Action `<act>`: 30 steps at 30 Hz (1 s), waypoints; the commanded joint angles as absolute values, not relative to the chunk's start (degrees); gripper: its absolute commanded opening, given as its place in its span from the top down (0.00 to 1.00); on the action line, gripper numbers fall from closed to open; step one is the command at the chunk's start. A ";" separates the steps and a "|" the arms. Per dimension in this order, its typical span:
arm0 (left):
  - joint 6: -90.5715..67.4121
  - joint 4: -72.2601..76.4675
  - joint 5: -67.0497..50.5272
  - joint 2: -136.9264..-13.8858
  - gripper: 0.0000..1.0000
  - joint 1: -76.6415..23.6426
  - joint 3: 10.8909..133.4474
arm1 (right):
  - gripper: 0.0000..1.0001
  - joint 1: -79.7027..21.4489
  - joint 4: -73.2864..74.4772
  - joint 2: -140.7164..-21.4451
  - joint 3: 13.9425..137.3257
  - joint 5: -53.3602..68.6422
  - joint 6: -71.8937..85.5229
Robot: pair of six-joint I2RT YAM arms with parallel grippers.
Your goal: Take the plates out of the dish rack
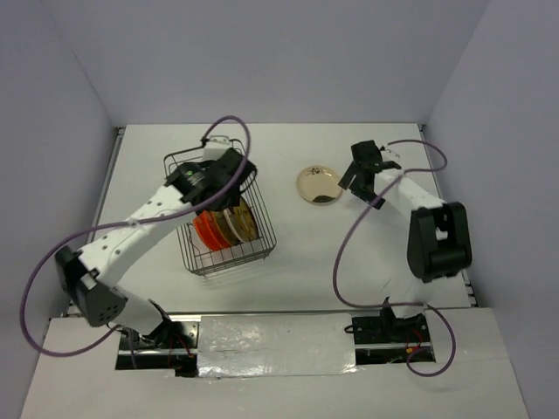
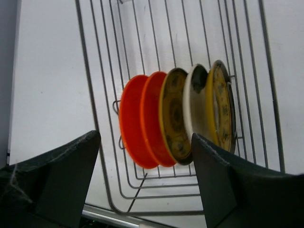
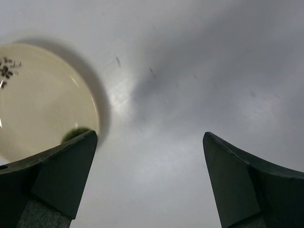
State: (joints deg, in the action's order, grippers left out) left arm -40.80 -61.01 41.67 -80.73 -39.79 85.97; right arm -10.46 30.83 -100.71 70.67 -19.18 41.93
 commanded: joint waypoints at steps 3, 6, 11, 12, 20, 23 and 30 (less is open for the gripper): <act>-49.65 -72.85 53.35 -92.97 0.19 -45.44 94.47 | 0.00 -13.18 27.69 -82.73 59.25 -18.39 36.04; -54.13 -76.11 54.40 -97.46 0.26 -46.67 96.85 | 0.00 -15.38 27.16 -79.37 55.21 -17.49 35.42; -54.76 -72.79 52.57 -98.00 0.34 -46.85 94.93 | 0.00 -16.87 25.23 -77.61 52.56 -13.71 33.40; -54.23 -70.25 52.04 -97.91 0.38 -46.85 93.88 | 0.00 -17.83 25.14 -77.61 52.30 -13.54 33.22; -56.25 -67.77 51.85 -100.99 0.43 -46.67 90.89 | 0.00 -21.70 23.82 -77.52 51.94 -9.50 30.68; -55.90 -64.52 51.16 -100.46 0.46 -46.06 88.95 | 0.00 -22.94 23.56 -76.82 51.68 -8.97 30.32; -55.72 -59.68 49.22 -101.25 0.59 -45.18 84.90 | 0.00 -24.17 23.03 -74.89 50.71 -7.82 30.59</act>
State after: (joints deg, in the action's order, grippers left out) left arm -54.41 -62.24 49.30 -100.42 -45.65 85.47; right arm -23.51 25.19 -77.38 51.03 -8.25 31.42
